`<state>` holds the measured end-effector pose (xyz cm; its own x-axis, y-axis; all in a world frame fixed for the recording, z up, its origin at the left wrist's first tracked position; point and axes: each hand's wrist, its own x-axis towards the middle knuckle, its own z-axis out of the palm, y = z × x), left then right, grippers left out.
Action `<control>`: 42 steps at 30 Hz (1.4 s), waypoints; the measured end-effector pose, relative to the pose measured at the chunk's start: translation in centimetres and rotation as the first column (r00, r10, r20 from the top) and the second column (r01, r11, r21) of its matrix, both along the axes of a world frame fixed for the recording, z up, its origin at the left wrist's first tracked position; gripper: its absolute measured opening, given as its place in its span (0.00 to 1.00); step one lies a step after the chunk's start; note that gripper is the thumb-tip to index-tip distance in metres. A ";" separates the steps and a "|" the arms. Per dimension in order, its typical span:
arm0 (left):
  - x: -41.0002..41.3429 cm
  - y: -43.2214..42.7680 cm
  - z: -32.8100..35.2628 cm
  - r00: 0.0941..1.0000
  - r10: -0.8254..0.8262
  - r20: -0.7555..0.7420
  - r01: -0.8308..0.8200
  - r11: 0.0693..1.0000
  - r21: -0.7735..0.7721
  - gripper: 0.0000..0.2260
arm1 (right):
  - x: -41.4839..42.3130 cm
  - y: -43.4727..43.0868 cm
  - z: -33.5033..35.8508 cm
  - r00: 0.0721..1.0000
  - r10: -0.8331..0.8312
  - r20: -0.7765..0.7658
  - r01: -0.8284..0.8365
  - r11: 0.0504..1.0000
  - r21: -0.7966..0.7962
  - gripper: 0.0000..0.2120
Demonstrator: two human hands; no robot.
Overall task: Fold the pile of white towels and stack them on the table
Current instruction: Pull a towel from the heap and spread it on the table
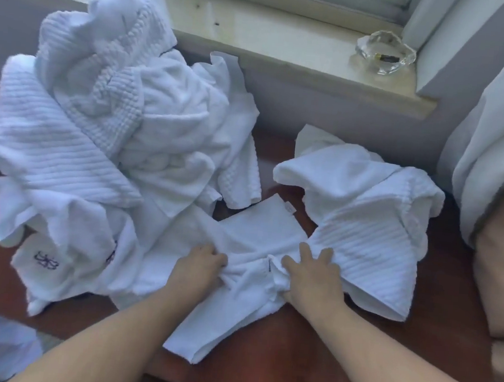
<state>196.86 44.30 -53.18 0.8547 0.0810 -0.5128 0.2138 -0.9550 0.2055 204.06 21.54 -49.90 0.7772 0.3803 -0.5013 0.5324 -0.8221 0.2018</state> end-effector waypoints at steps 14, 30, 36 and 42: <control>12.6 -4.3 15.9 0.758 0.627 0.180 -0.211 0.496 -0.842 0.10 | 9.8 -4.5 14.6 0.654 -0.713 -0.253 0.338 -0.024 0.941 0.25; 21.8 -13.2 15.3 0.984 0.102 0.145 -0.003 0.828 -0.560 0.11 | 12.3 -8.1 15.1 0.372 -0.790 -0.487 0.926 0.349 0.141 0.14; 20.3 -9.5 15.6 0.992 0.071 0.105 0.000 0.831 -0.556 0.11 | 11.2 -6.0 17.4 0.582 -0.406 -0.704 0.811 0.225 0.540 0.14; 17.1 -3.6 15.0 0.983 0.171 0.065 -0.112 0.846 -0.522 0.25 | 12.2 -1.8 16.2 0.675 -0.305 -0.672 0.732 0.157 0.663 0.14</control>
<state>214.00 40.65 -38.23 0.9051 -0.0452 -0.4229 0.2878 -0.6670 0.6872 216.27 19.72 -33.73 0.8513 0.2934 -0.4349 -0.2619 -0.4806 -0.8369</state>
